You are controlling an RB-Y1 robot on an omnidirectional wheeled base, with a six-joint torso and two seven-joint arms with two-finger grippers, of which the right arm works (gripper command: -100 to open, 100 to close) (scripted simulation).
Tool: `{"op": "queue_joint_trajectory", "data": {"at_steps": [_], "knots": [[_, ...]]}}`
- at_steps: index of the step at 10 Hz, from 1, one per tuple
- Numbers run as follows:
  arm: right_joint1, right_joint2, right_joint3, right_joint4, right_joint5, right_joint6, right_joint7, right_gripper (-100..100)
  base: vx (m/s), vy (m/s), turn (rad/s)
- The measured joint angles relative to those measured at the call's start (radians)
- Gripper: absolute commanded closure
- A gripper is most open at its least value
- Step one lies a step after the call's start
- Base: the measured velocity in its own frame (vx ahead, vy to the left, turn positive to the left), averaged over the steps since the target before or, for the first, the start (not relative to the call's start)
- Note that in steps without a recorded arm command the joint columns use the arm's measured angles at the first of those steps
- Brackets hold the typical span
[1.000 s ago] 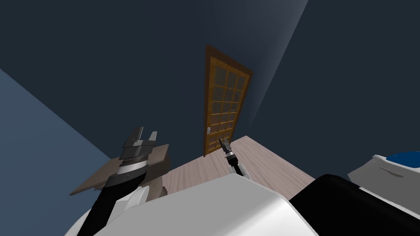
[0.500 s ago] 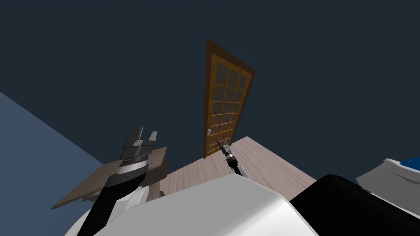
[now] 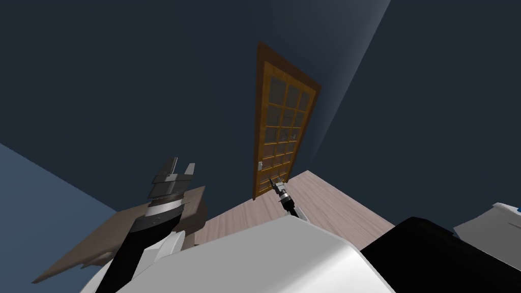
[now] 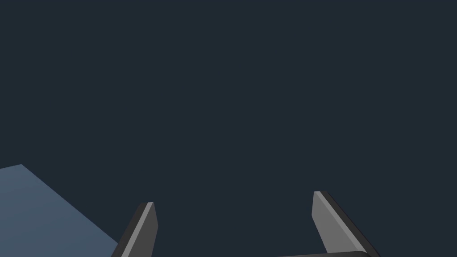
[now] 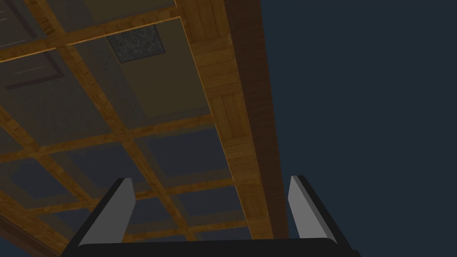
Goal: Pull the door open
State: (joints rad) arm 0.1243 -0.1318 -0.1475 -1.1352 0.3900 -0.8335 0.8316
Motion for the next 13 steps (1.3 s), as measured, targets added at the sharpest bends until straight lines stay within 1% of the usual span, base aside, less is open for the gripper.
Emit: {"op": "queue_joint_trajectory", "data": {"at_steps": [1, 3, 4, 6, 8, 9, 13], "knots": [[-0.012, -0.001, -0.003, 0.031, 0.007, -0.010, 0.018, -100, 0.089, 0.007, 0.002], [-0.017, -0.002, -0.005, 0.067, 0.022, -0.020, 0.048, -100, 0.092, 0.007, -0.002], [-0.032, -0.004, -0.008, 0.100, 0.027, -0.029, 0.064, -100, 0.096, 0.006, 0.000], [-0.041, -0.007, -0.011, 0.140, 0.041, -0.041, 0.091, -100, 0.102, -0.004, -0.001], [-0.056, -0.011, -0.016, 0.190, 0.051, -0.059, 0.119, -100, 0.098, 0.006, 0.000], [-0.058, -0.010, -0.018, 0.208, 0.057, -0.066, 0.133, -100, 0.106, 0.007, -0.002], [-0.078, -0.015, -0.024, 0.279, 0.078, -0.086, 0.177, -100, 0.086, 0.002, -0.001]]}}
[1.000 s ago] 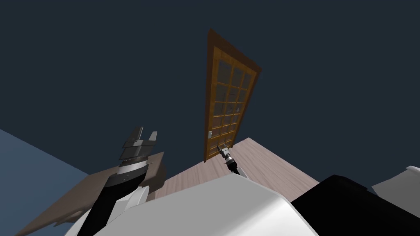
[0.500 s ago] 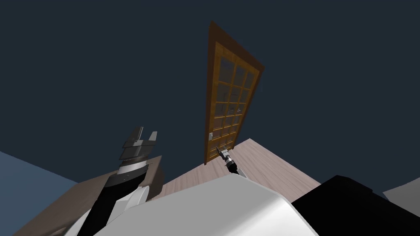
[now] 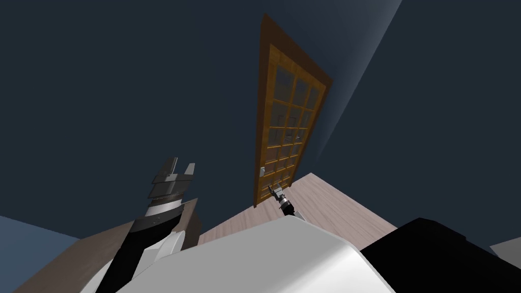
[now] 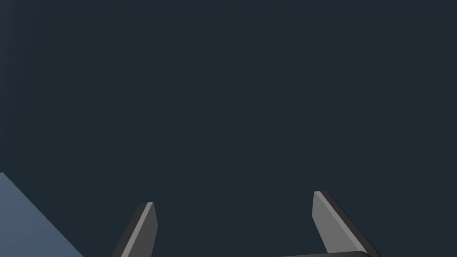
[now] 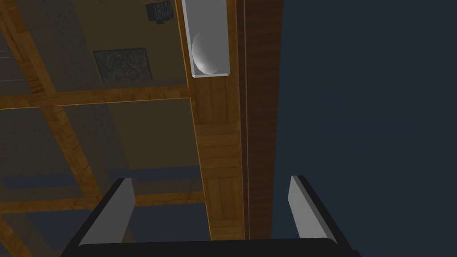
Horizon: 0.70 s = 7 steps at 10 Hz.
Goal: Pull the door open
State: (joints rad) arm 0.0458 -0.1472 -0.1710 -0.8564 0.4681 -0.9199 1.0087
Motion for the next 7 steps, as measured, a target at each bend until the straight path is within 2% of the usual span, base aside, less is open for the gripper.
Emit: {"op": "queue_joint_trajectory", "data": {"at_steps": [1, 3, 7], "knots": [[-0.010, -0.001, -0.003, 0.026, 0.004, -0.008, 0.012, -100, 0.133, 0.000, -0.002], [-0.012, -0.001, -0.003, 0.046, 0.018, -0.010, 0.035, -100, 0.102, -0.008, 0.000], [-0.041, -0.004, -0.011, 0.128, 0.033, -0.037, 0.078, -100, 0.082, -0.006, -0.001]]}}
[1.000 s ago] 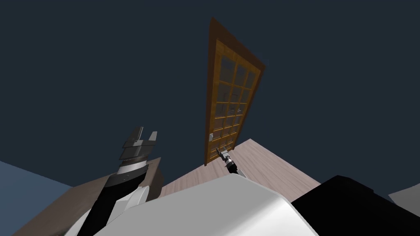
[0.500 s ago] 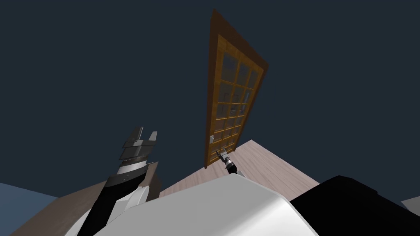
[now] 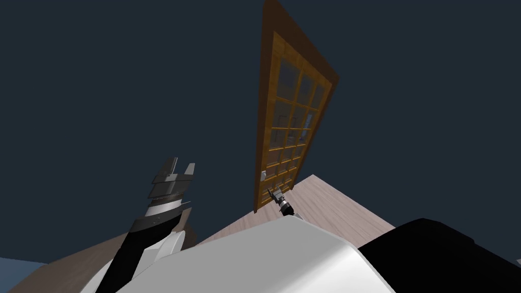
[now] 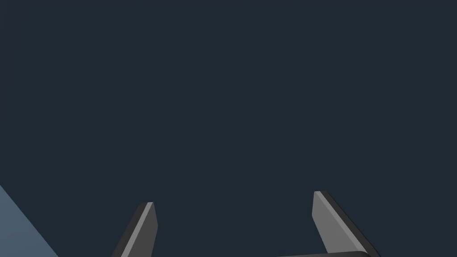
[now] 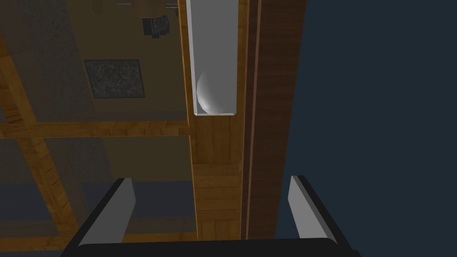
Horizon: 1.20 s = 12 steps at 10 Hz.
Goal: Pull the door open
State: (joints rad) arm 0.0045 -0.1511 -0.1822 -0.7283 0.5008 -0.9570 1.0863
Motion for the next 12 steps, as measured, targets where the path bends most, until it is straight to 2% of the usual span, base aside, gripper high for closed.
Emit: {"op": "queue_joint_trajectory", "data": {"at_steps": [1, 2, 3, 4, 5, 6, 8, 10, 12], "knots": [[-0.001, 0.000, 0.000, 0.003, 0.000, -0.002, 0.003, -100, 0.062, 0.105, 0.231], [-0.012, -0.016, -0.018, 0.051, -0.012, -0.028, 0.008, -100, 0.062, 0.127, 0.111], [-0.005, -0.020, -0.022, 0.046, -0.015, -0.036, 0.007, -100, 0.132, 0.130, 0.161], [0.000, -0.033, -0.034, 0.061, -0.023, -0.047, 0.003, -100, 0.180, 0.103, 0.172], [0.026, -0.039, -0.041, 0.028, -0.026, -0.043, -0.007, -100, 0.165, 0.091, 0.135], [0.031, -0.047, -0.050, 0.031, -0.032, -0.045, -0.013, -100, 0.123, 0.031, 0.042], [0.013, -0.060, -0.069, 0.084, -0.045, -0.072, -0.004, -100, 0.182, -0.006, 0.122], [0.039, -0.071, -0.083, 0.064, -0.054, -0.076, -0.012, -100, 0.203, 0.006, 0.094], [0.041, -0.082, -0.095, 0.096, -0.062, -0.099, -0.012, -100, 0.069, -0.005, 0.026]]}}
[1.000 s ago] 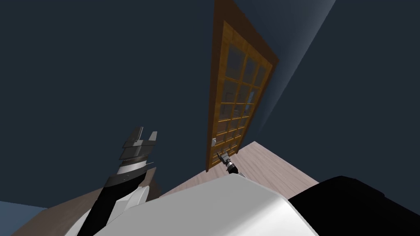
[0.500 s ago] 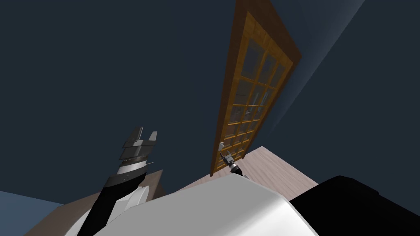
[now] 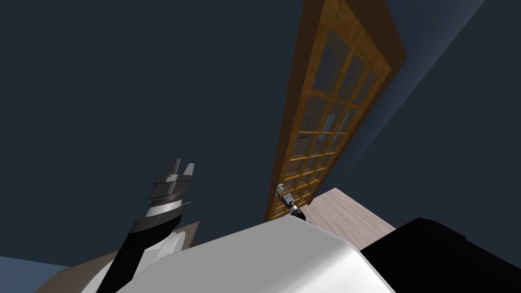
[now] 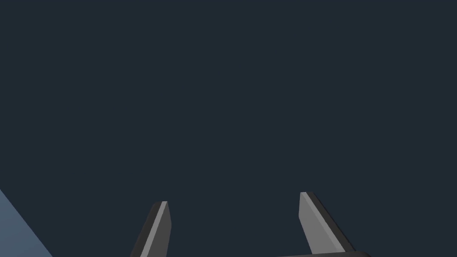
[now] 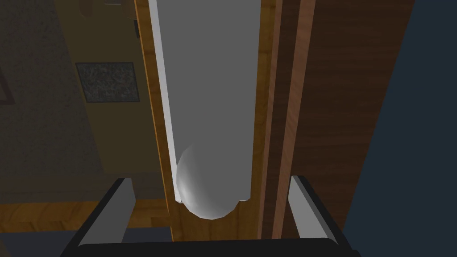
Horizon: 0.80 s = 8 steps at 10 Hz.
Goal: Pull the door open
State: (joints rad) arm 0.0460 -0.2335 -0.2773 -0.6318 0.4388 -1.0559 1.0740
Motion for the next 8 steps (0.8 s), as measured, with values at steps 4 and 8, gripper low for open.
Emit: {"op": "queue_joint_trajectory", "data": {"at_steps": [4, 8], "knots": [[0.001, -0.001, -0.001, 0.000, -0.001, -0.001, 0.000, 100, -0.009, 0.000, 0.000], [0.003, -0.001, 0.001, -0.002, -0.006, 0.000, -0.017, 100, -0.013, -0.009, 0.025]]}}
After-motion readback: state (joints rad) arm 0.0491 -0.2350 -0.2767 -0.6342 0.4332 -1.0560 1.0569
